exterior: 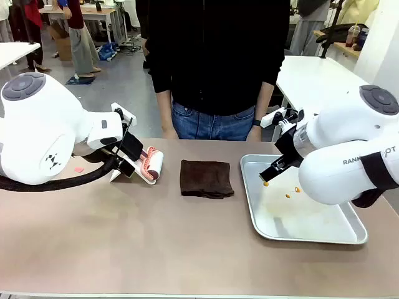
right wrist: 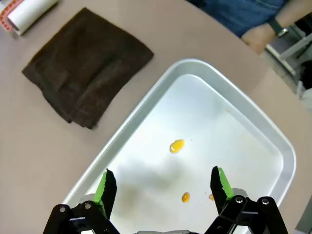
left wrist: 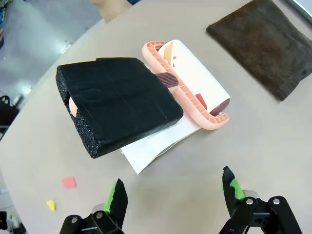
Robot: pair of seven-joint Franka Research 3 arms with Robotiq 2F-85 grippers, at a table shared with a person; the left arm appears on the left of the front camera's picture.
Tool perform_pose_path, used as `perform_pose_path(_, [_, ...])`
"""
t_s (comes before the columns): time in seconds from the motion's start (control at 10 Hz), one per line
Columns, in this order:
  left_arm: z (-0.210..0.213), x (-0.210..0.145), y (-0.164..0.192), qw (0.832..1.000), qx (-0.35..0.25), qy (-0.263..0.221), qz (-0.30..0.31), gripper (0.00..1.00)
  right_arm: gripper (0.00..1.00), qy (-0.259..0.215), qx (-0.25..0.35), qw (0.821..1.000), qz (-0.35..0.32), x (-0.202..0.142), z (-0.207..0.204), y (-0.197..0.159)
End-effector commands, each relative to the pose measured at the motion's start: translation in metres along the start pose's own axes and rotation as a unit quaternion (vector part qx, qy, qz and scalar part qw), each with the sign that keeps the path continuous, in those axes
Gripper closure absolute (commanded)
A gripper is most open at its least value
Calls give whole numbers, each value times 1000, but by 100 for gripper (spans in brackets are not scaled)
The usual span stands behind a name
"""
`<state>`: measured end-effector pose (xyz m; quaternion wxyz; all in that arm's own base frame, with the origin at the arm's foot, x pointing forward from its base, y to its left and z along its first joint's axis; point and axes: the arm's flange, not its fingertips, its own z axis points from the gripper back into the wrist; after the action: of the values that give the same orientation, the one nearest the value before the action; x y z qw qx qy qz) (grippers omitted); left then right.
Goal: Clean the surface of the table.
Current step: Hold the Lint Roller with your left hand and the towel with your right hand.
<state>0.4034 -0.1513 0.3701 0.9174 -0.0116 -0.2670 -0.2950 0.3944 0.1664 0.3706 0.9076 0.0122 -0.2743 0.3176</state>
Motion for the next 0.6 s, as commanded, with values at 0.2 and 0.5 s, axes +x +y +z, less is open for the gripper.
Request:
perform_pose_path(0.2, [0,0,0,1000,0,0,0,0,0,0,0,1000,0,0,0,0])
perform_pose_path(0.5, [0,0,0,1000,0,0,0,0,0,0,0,1000,0,0,0,0])
